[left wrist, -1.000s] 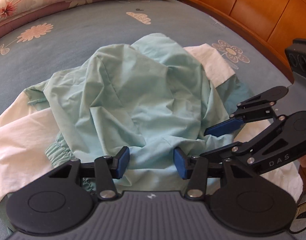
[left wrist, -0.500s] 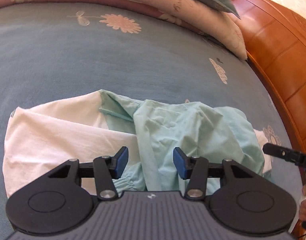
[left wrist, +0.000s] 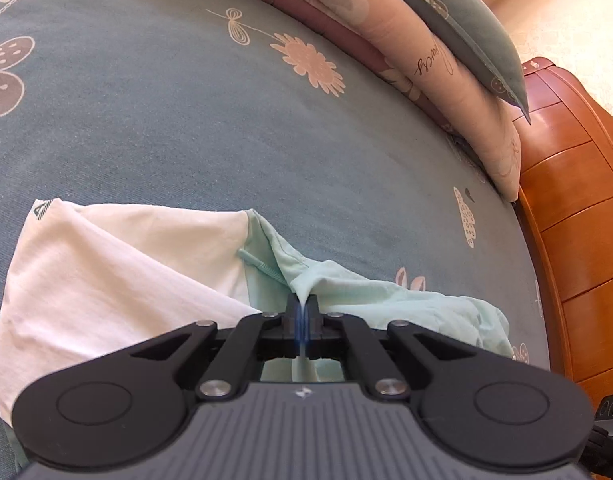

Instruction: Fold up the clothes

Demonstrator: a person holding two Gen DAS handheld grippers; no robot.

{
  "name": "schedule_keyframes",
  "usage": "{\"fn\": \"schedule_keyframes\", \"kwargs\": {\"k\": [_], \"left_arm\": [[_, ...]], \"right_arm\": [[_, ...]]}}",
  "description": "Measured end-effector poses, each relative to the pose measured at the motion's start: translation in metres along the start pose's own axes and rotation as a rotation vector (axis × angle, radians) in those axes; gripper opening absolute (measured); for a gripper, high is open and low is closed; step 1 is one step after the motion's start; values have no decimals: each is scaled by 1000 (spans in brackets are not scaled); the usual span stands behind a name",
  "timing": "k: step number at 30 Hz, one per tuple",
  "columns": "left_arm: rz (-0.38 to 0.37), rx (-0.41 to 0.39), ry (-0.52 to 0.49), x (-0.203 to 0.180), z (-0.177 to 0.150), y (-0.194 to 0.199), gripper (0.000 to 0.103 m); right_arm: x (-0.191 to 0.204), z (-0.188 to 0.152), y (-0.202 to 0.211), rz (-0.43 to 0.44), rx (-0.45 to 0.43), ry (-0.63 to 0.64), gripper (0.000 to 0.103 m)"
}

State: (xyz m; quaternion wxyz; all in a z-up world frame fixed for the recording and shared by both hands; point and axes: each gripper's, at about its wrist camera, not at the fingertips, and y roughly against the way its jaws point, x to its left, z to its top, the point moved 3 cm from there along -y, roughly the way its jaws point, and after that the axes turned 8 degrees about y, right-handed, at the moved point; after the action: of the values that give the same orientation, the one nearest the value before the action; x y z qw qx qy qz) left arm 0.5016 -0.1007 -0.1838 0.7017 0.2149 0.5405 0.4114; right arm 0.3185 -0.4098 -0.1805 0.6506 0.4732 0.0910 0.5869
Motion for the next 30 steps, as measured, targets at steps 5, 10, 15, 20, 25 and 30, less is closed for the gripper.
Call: {"fn": "schedule_keyframes", "kwargs": {"k": [5, 10, 15, 20, 25, 30], "left_arm": [[28, 61, -56, -6, -5, -2, 5], [8, 11, -217, -36, -18, 39, 16], [-128, 15, -452, -90, -31, 26, 30], [-56, 83, -547, -93, -46, -41, 32], [-35, 111, -524, -77, -48, -45, 33], [-68, 87, -545, -90, -57, 10, 36]], "right_arm": [[-19, -4, 10, -35, 7, -109, 27], [30, 21, 42, -121, -66, 208, 34], [75, 43, 16, -87, -100, 507, 46], [53, 34, -49, -135, 32, 505, 46], [29, 29, -53, -99, 64, 398, 46], [50, 30, -6, -66, 22, 387, 48]]}}
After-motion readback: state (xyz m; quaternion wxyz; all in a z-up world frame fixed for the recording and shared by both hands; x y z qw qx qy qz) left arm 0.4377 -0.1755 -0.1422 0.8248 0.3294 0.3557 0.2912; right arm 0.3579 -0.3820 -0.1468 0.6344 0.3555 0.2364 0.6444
